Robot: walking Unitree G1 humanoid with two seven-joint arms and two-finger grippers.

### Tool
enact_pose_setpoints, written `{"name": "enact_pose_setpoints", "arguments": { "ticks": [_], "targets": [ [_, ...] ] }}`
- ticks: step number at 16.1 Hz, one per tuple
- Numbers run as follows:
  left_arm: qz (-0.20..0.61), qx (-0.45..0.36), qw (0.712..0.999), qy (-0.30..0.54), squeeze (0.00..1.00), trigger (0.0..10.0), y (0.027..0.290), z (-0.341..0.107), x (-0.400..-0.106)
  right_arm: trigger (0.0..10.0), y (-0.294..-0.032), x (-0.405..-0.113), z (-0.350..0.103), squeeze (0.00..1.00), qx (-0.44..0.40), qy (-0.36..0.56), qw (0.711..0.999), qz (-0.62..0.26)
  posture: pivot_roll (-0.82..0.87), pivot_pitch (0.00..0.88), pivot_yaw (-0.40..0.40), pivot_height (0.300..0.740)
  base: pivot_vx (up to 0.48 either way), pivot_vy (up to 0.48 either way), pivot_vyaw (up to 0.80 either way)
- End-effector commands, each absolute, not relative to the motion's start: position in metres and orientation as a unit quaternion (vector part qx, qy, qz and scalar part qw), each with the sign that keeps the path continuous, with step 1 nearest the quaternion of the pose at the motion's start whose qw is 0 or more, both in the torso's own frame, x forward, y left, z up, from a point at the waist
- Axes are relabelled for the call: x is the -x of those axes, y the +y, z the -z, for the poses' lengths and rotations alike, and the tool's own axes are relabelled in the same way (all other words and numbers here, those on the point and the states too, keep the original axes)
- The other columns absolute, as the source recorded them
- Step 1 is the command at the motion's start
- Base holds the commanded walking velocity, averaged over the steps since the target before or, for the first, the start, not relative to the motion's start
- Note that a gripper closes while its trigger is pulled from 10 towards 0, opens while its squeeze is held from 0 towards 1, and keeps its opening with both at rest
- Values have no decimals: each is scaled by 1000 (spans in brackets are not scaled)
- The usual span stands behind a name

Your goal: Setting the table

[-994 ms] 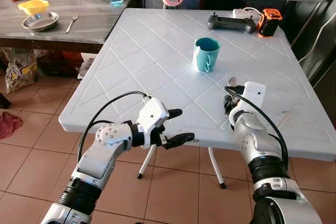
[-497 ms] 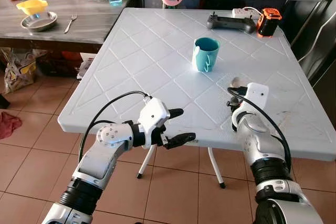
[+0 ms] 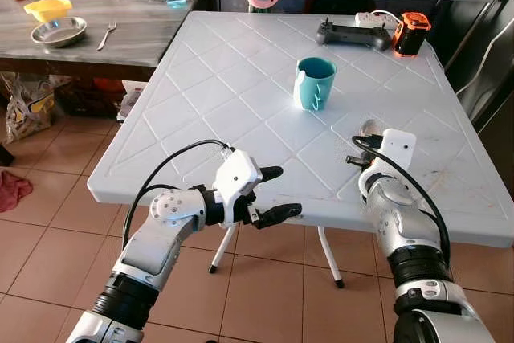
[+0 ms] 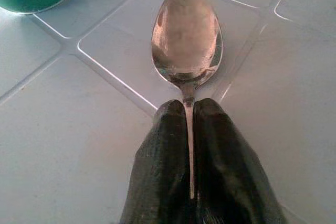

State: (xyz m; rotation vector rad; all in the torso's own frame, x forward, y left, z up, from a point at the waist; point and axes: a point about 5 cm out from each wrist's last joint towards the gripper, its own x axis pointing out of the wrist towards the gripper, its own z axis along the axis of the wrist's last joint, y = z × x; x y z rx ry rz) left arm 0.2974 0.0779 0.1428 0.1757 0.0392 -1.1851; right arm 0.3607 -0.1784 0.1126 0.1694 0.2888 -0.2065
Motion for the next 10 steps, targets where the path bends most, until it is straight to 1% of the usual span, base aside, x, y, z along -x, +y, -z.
{"name": "enact_pose_setpoints", "arguments": {
  "ticks": [1, 6, 7, 10],
  "targets": [
    [561, -94, 822, 24, 0, 10000, 77, -141, -297, 0, -172, -343, -71, 0, -100, 240, 961, 100, 84, 119, 20, 740, 0, 0, 0],
    [557, -94, 825, 23, 0, 10000, 77, -141, -297, 0, -172, -341, -70, 0, -108, 239, 959, 105, 85, 120, 21, 740, 0, 0, 0],
    [553, -93, 828, 20, 0, 10000, 76, -141, -297, 0, -172, -342, -72, 0, -114, 231, 961, 105, 86, 119, 17, 740, 0, 0, 0],
    [542, -88, 836, 13, 0, 10000, 77, -143, -299, 0, -173, -343, -84, 0, -87, 186, 973, 106, 87, 120, 12, 740, 0, 0, 0]
  ]
}}
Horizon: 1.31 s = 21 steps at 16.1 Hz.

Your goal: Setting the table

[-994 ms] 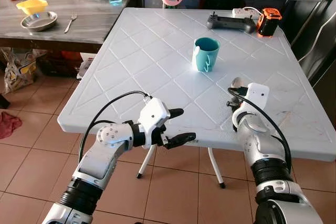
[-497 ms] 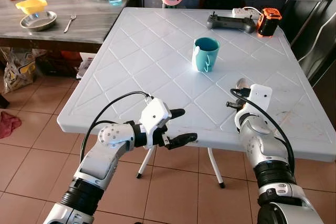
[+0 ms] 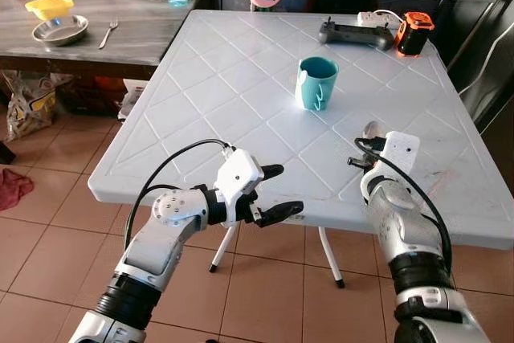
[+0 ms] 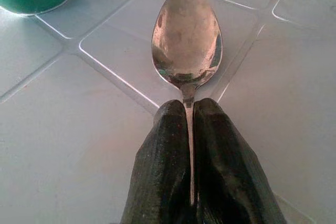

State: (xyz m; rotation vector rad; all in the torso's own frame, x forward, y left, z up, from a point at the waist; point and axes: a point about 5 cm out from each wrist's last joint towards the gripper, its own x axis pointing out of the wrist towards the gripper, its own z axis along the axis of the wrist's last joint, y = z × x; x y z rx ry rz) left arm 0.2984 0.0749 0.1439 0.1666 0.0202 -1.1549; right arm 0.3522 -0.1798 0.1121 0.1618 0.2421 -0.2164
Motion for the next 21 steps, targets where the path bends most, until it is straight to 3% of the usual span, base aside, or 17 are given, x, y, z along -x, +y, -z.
{"name": "enact_pose_setpoints", "arguments": {
  "ticks": [1, 5, 12, 15, 21],
  "targets": [
    [530, -86, 843, 5, 0, 10000, 77, -144, -301, 0, -173, -340, -95, 0, -60, 139, 983, 106, 86, 121, 11, 740, 0, 0, 0],
    [499, -76, 863, -16, 0, 10000, 78, -149, -306, 0, -172, -328, -115, 0, -3, 46, 994, 101, 81, 122, 12, 740, 0, 0, 0],
    [442, -59, 894, -50, 0, 10000, 82, -157, -315, 0, -181, -295, -149, 0, 77, -86, 983, 144, 72, 122, 9, 740, 0, 0, 0],
    [354, -36, 931, -87, 0, 10000, 93, -169, -328, 0, -184, -280, -168, 0, 102, -129, 973, 161, 66, 118, 9, 740, 0, 0, 0],
    [231, -38, 967, -102, 0, 10000, 117, -173, -345, 0, -194, -249, -190, 0, 115, -165, 959, 200, 51, 97, 13, 740, 0, 0, 0]
  ]
}}
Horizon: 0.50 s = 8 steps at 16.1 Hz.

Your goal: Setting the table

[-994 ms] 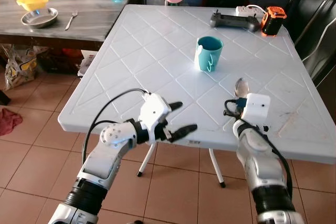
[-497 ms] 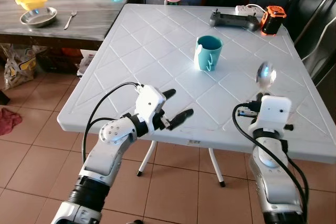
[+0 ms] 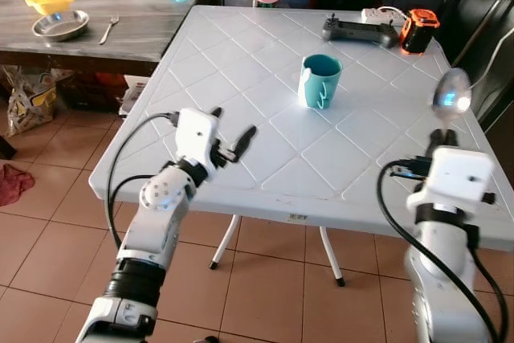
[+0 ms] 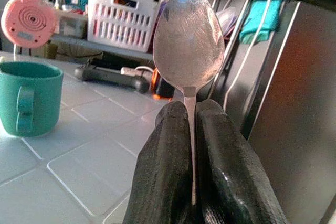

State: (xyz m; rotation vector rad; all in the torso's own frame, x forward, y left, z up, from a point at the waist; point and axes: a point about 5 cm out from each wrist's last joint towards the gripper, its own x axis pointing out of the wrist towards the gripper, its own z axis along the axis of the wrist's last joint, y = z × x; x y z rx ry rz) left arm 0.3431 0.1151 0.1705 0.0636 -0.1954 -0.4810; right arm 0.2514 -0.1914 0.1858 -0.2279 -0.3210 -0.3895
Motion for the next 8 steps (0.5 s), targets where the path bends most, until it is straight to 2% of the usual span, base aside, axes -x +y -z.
{"name": "enact_pose_setpoints", "arguments": {
  "ticks": [1, 4, 5, 6, 7, 8],
  "targets": [
    [215, -37, 971, -102, 0, 10000, 120, -172, -346, 0, -196, -246, -190, 0, 119, -162, 958, 203, 48, 92, 16, 740, 0, 0, 0],
    [190, -21, 978, -85, 0, 10000, 123, -165, -349, 78, -207, -232, -186, 0, 125, -149, 956, 218, 40, 79, 25, 740, 0, 0, 0],
    [189, -20, 978, -84, 0, 10000, 121, -165, -350, 1020, -209, -230, -184, 0, 121, -142, 958, 219, 38, 76, 26, 740, 0, 0, 0],
    [187, -17, 979, -84, 0, 10000, 120, -166, -352, 5451, -209, -230, -183, 0, 121, -137, 958, 219, 32, 75, 29, 740, 0, 0, 0],
    [186, -17, 979, -84, 0, 10000, 120, -166, -353, 5451, -209, -231, -183, 0, 120, -137, 959, 218, 32, 75, 29, 740, 0, 0, 0],
    [183, -13, 980, -80, 0, 10000, 120, -165, -354, 10000, -208, -232, -183, 0, 118, -134, 960, 218, 31, 75, 29, 740, 0, 0, 0]
  ]
}}
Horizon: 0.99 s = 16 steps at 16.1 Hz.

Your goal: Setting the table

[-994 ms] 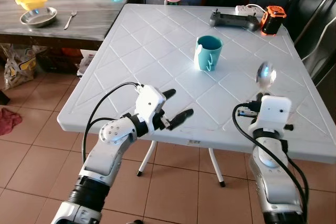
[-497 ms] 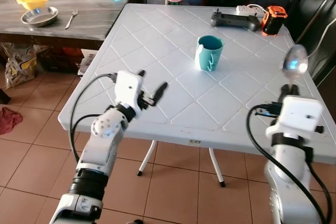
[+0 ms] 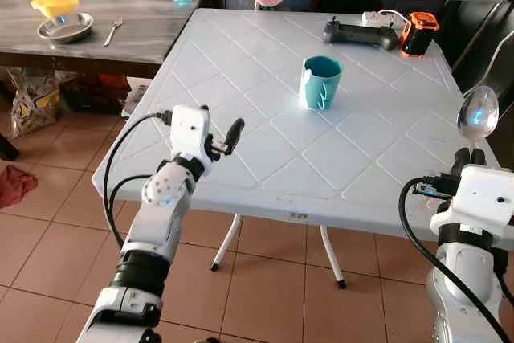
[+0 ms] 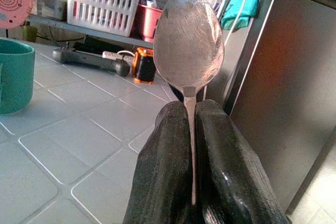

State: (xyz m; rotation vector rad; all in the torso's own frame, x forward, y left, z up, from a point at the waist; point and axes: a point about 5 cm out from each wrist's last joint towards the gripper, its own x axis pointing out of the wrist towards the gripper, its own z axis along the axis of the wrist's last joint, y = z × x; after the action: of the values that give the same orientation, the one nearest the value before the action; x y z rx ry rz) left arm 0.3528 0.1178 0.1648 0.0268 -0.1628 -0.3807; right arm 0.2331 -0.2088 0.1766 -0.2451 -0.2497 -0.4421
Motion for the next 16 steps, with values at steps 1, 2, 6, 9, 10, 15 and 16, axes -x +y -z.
{"name": "enact_pose_setpoints", "arguments": {
  "ticks": [1, 2, 6, 9, 10, 15, 16],
  "targets": [
    [183, -13, 980, -80, 0, 10000, 120, -165, -354, 10000, -208, -232, -183, 0, 118, -134, 960, 218, 31, 75, 29, 740, 0, 0, 0],
    [179, -11, 981, -76, 0, 10000, 120, -164, -355, 10000, -206, -233, -182, 0, 114, -128, 962, 213, 31, 76, 30, 740, 0, 0, 0],
    [159, 8, 985, -68, 0, 10000, 122, -161, -356, 10000, -202, -233, -180, 0, 108, -124, 965, 203, 36, 77, 26, 740, 0, 0, 0],
    [145, 8, 987, -67, 0, 10000, 126, -158, -355, 10000, -199, -235, -180, 0, 100, -124, 968, 194, 36, 79, 22, 740, 0, 0, 0],
    [142, 9, 988, -65, 0, 10000, 127, -156, -355, 10000, -198, -236, -180, 0, 99, -123, 969, 191, 38, 79, 19, 740, 0, 0, 0],
    [143, 9, 988, -59, 0, 10000, 128, -155, -356, 10000, -197, -239, -180, 0, 96, -120, 970, 188, 40, 76, 22, 740, 0, 0, -379],
    [143, 10, 988, -57, 0, 10000, 127, -155, -357, 10000, -197, -239, -179, 0, 95, -120, 970, 188, 39, 75, 24, 740, 0, 0, -725]
  ]
}}
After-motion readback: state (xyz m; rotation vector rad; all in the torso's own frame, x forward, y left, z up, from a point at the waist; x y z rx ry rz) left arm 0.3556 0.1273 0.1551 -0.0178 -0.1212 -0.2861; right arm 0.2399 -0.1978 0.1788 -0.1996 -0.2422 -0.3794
